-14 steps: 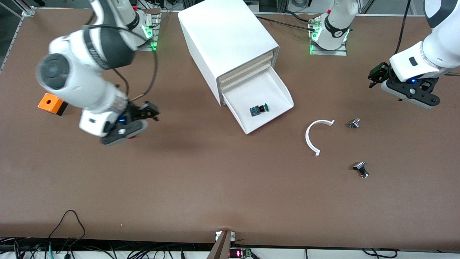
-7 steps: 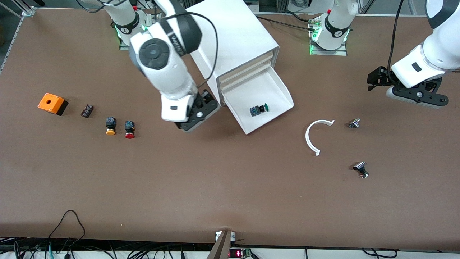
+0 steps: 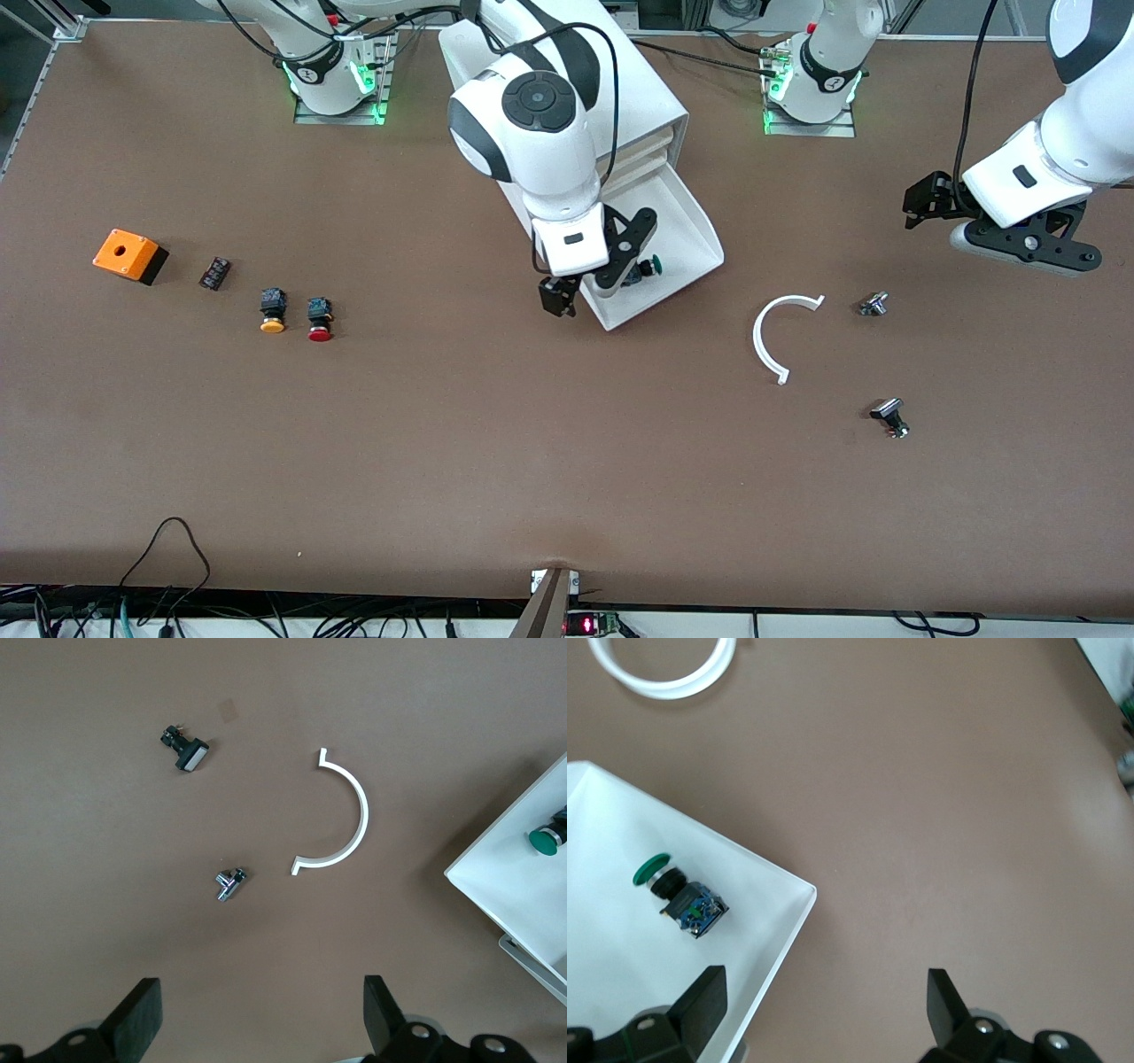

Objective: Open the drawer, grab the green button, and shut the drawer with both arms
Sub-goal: 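Lower the right gripper and grasp the green button in the drawer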

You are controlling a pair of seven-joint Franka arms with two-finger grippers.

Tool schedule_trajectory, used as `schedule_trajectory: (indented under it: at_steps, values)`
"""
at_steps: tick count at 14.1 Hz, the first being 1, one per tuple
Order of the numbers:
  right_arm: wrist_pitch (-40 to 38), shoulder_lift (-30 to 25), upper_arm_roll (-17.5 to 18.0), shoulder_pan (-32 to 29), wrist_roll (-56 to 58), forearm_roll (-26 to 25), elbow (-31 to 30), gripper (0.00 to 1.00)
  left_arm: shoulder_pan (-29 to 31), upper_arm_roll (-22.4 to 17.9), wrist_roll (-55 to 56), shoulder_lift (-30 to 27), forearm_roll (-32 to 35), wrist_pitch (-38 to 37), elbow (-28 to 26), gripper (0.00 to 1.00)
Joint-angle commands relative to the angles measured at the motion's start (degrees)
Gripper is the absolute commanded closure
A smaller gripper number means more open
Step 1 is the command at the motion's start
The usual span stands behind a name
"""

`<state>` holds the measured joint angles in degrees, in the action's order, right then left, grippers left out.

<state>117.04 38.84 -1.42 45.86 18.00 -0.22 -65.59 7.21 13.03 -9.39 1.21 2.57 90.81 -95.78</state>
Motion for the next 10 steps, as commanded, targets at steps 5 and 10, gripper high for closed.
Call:
schedule_trajectory:
  at_steps: [5,10]
  values:
    - [0.5,2.8,1.9,2.3,14.9,-0.1,0.9,0.0,-0.4,0.2,0.6,0.9,0.1,-1.8,2.4,0.0]
    - [6.3,6.3,1.9,4.4,18.5,-0.4,-1.7,0.0,-0.5,0.2,0.7,0.9,0.1,-1.9,2.4,0.0]
